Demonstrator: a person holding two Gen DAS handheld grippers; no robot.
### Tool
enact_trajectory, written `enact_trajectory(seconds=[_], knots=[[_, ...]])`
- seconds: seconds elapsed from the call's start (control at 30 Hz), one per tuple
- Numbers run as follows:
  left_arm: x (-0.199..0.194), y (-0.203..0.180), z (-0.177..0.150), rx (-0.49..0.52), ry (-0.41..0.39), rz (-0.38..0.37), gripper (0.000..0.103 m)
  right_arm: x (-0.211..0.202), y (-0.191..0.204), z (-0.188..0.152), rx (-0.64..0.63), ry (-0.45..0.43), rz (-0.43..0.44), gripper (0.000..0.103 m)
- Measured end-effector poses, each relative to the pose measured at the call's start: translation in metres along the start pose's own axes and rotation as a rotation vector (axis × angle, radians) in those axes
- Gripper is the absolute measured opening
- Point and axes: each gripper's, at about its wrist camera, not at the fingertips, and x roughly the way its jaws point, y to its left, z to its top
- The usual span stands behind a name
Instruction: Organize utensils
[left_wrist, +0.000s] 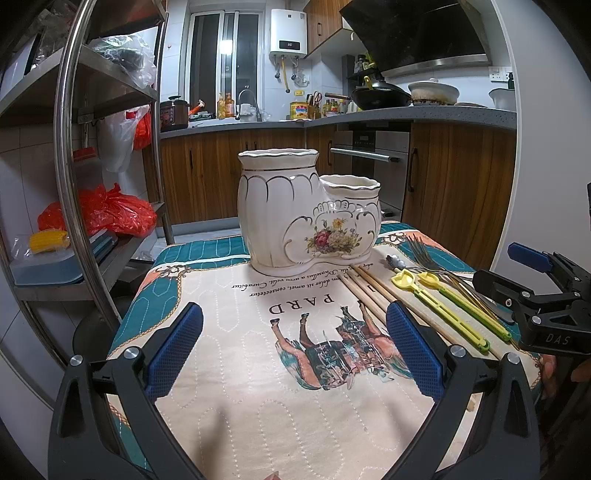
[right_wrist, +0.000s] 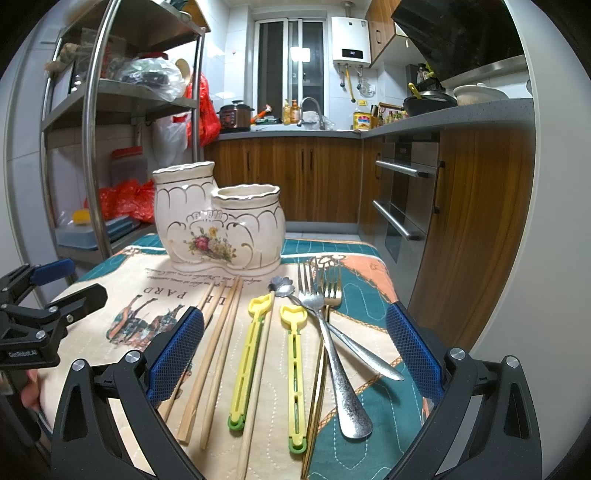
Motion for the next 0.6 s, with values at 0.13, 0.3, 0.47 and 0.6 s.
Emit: enact_trajectory(seconds=[0.13,0.3,0.47,0.6], knots=[[-0.0001,0.0001,0.0002,0.0,0.0,0.0,0.098,0.0002,0.0,0.0,0.001,0.001,0.001,0.098],[-0.0002,0.0002,0.0003,-0.001,0.0,-0.001,0.098,0.0,0.0001,0.0003,0.001,0.002,0.0,0.098],[-0.0001,0.0001,0.0004,-0.001,0.0,0.0,0.098,-0.0001,-0.0005,0.0006,0.001,0.003,0.0,0.098],[0.0,0.0001,0.0003,-0.002,0.001,0.0,0.098,-0.0004,-0.0013,0.0009,0.002,0.003,0.001,0.098]])
